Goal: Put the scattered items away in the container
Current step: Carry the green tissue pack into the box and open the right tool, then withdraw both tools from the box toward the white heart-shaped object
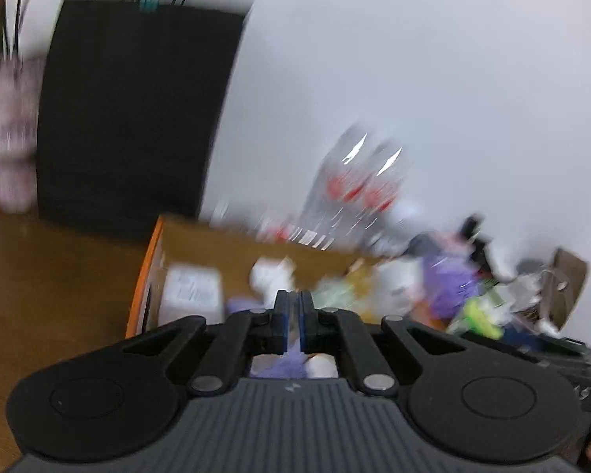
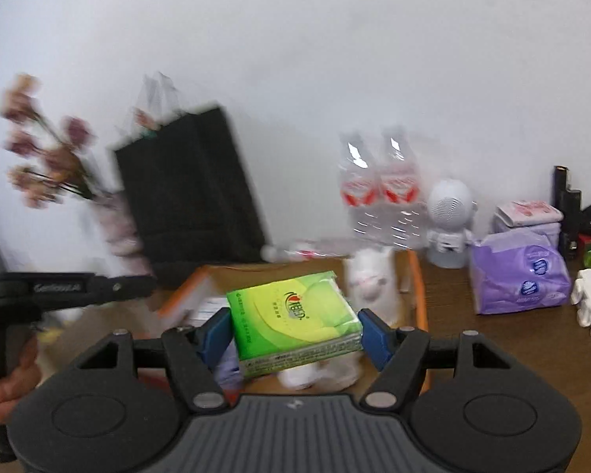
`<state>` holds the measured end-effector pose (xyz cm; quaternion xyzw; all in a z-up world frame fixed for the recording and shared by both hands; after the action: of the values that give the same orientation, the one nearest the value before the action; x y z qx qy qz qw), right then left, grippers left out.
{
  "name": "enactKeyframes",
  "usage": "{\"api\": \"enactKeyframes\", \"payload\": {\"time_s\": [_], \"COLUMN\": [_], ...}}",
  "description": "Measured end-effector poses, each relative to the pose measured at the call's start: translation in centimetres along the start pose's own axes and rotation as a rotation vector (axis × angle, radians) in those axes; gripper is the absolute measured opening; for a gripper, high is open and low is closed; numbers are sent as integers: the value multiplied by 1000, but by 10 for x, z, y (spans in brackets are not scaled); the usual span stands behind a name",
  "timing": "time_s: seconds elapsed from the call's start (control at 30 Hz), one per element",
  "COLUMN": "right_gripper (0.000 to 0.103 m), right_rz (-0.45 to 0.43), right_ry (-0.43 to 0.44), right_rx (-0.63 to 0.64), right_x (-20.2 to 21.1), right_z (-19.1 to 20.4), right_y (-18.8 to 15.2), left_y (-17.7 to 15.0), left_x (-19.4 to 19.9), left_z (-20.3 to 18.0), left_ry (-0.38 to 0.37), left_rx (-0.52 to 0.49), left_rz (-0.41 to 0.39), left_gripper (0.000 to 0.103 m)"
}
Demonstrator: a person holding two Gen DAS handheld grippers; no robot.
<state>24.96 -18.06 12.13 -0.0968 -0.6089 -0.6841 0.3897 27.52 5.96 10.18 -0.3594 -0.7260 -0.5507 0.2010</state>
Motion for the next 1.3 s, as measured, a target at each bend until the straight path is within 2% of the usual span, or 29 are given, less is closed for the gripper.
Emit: {"api": "enactKeyframes", "payload": {"time_s": [0.1, 0.2, 0.27, 0.33, 0.4, 0.47, 0.5, 0.57, 0.67, 0.73, 0.87, 1.13, 1.3], "right_gripper": [68, 68, 68, 69, 73, 78, 81, 84, 85, 85, 85, 86, 92], "right_rz": [127, 212, 259, 275, 274, 267, 262, 253, 241, 251, 271, 289, 268], "right_ry": [-52, -151, -194, -246, -276, -256, -238, -210, -179, -159, -135, -78, -60], "right_rx": [-11, 29, 89, 128, 141, 117, 94, 44, -15, -41, -64, -72, -67], "right_x": [-43, -74, -90, -99, -101, -97, -93, -84, -67, -57, -37, 10, 32], "right_z": [-9, -13, -10, -7, -7, -10, -11, -13, -13, -12, -4, 19, 29], "right_y": [9, 5, 1, -3, -5, -4, -2, 4, 13, 15, 14, -1, -31], "left_y": [-7, -18, -21, -20, -18, -14, -12, -10, -12, -13, -18, -42, -71], "left_x": [-37, -48, -50, -47, -40, -32, -30, -25, -13, -2, 24, 70, 88], "left_z": [19, 25, 25, 24, 23, 25, 26, 26, 17, 10, -5, -19, -32], "left_ry": [62, 85, 100, 107, 106, 108, 106, 103, 124, 144, 196, 297, 351], "left_rx": [23, -11, -34, -56, -60, -49, -37, -17, -32, -43, -66, -83, -132], "left_rz": [111, 148, 161, 152, 126, 110, 107, 113, 109, 104, 82, 67, 26], "left_gripper": [5, 7, 11, 32, 43, 49, 57, 66, 73, 88, 100, 103, 103]}}
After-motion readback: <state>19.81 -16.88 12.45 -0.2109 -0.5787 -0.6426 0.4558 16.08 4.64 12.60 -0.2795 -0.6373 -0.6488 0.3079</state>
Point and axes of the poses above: each gripper's, at about its wrist camera, not at the fingertips, and x roughly against the way its jaws point, z to its left, y to its top, the point moved 2 cm from there along -x, roughly the way its jaws point, and after that the axes turned 9 degrees about z, right-handed, at the moved point
